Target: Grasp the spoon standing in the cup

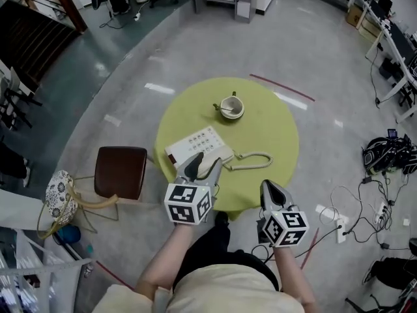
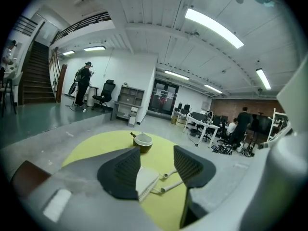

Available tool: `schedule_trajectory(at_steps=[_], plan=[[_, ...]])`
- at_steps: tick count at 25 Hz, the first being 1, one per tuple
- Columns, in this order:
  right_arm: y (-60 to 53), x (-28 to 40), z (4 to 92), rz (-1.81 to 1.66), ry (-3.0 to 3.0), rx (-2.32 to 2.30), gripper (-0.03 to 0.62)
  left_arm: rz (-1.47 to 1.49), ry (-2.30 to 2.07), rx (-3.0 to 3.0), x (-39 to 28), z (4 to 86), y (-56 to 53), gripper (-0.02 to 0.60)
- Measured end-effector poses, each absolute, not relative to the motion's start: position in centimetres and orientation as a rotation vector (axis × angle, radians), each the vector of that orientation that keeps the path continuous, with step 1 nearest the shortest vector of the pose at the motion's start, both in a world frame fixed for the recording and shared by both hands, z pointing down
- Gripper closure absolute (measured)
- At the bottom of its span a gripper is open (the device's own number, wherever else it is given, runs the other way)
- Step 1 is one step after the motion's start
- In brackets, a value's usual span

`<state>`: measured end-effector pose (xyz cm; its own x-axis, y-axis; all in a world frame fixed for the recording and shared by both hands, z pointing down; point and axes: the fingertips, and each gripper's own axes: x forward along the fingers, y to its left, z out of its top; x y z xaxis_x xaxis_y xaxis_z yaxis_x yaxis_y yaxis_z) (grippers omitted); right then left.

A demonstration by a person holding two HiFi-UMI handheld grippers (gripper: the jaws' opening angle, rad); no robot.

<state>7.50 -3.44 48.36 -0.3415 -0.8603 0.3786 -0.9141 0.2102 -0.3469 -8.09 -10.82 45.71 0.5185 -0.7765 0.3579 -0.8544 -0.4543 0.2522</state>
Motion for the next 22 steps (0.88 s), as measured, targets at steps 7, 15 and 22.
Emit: schedule_trajectory(at_steps=[7, 15, 22], plan=[[-6.9, 7.8, 48.1, 0.793, -2.316, 1.8, 0.592, 0.278, -1.292, 2.372, -7.9, 46.1, -15.2, 0.367], [-8.6, 8.3, 48.6, 0.811, -2.279, 1.816, 0.592, 0.294, -1.276, 2.349, -7.5, 46.8, -18.8, 0.364], [-11.3, 9.6, 49.0, 0.824, -2.29, 1.786, 0.592, 0.312, -1.311, 2.307, -6.6, 47.8, -21.9, 0.364]])
